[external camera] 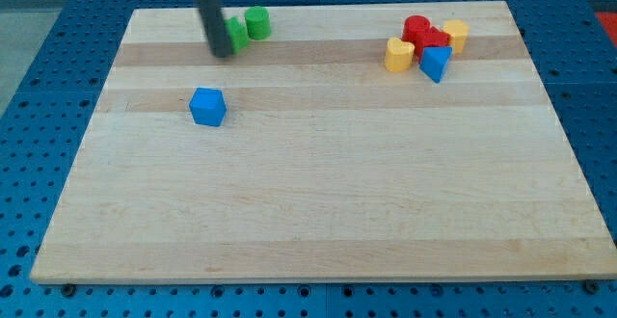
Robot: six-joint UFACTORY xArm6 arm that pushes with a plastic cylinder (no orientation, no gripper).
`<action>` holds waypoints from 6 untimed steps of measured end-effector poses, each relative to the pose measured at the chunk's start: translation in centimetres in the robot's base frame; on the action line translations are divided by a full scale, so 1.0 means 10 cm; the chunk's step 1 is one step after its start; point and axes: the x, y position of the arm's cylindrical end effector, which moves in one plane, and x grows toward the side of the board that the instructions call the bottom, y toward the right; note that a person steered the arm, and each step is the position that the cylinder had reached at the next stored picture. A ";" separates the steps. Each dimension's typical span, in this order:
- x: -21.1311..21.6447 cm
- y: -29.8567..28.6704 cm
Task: Slide the red star to the top of the yellow heart
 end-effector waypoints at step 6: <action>0.95 1.57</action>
